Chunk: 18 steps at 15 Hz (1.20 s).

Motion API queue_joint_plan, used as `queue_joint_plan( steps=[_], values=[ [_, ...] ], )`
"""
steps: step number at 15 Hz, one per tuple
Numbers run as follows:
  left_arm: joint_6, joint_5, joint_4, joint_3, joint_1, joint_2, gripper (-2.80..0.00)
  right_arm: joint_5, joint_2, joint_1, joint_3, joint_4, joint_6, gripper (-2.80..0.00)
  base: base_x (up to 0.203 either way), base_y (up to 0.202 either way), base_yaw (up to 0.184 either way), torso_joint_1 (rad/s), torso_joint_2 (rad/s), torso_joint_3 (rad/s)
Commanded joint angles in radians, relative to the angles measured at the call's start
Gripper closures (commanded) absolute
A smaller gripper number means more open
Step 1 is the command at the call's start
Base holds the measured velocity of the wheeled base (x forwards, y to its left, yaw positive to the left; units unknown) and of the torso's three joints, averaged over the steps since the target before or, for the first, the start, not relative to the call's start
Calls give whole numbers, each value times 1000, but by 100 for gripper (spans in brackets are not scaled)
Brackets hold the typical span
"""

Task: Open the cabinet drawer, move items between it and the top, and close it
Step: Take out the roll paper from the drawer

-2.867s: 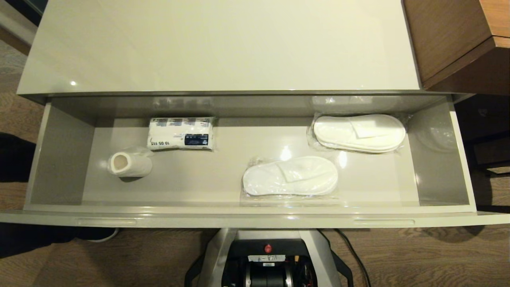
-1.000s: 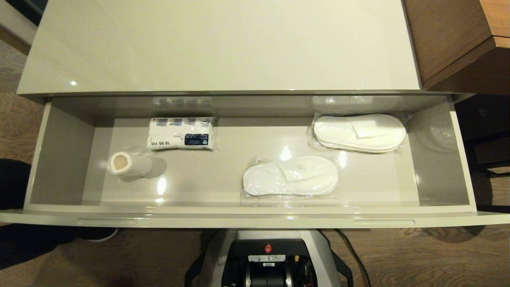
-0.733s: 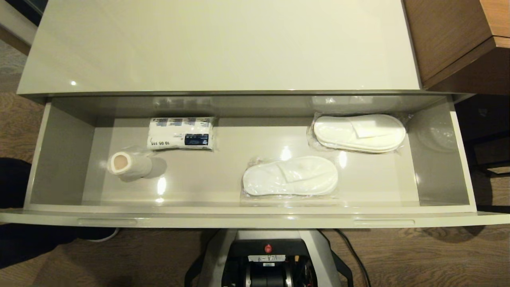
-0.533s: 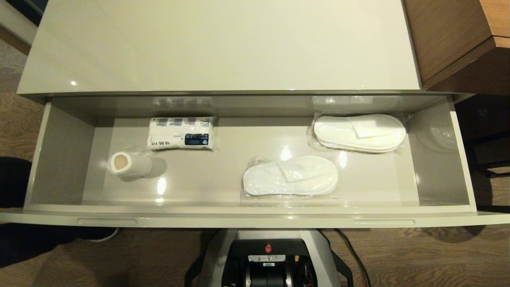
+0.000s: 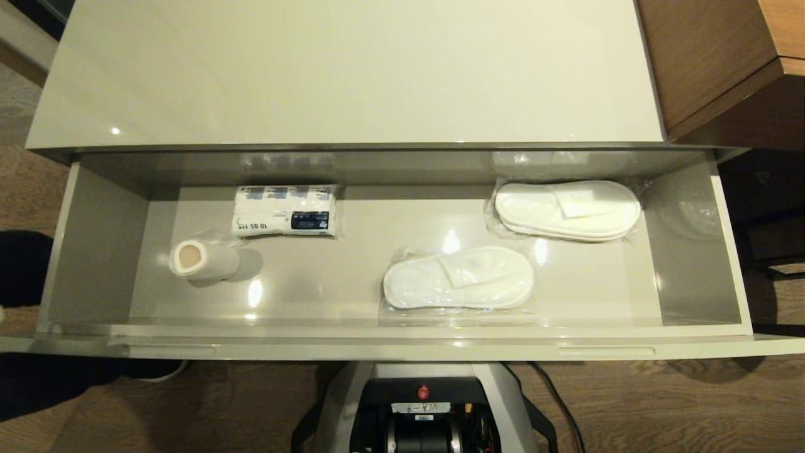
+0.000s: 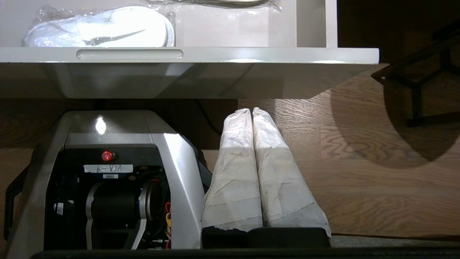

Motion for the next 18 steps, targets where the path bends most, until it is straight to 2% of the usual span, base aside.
queue_joint_plan(
  steps=[1, 4, 5, 8, 12, 18],
  values=[
    [-93, 0, 52, -133, 1, 255, 0, 0, 1, 0, 0, 0, -1, 0, 0, 0, 0, 0, 0, 0],
    [-167, 0, 107, -204, 1, 347, 0, 0, 1, 0, 0, 0, -1, 0, 0, 0, 0, 0, 0, 0],
    [-196, -1, 116, -235, 1, 424, -280, 0, 1, 0, 0, 0, -1, 0, 0, 0, 0, 0, 0, 0],
    [-314, -2, 114, -322, 2, 564, -280, 0, 1, 0, 0, 0, -1, 0, 0, 0, 0, 0, 0, 0],
    [-410, 3, 112, -413, 2, 673, -280, 0, 1, 0, 0, 0, -1, 0, 0, 0, 0, 0, 0, 0],
    [-459, 2, 19, -428, 9, 744, -280, 0, 1, 0, 0, 0, -1, 0, 0, 0, 0, 0, 0, 0]
  ],
)
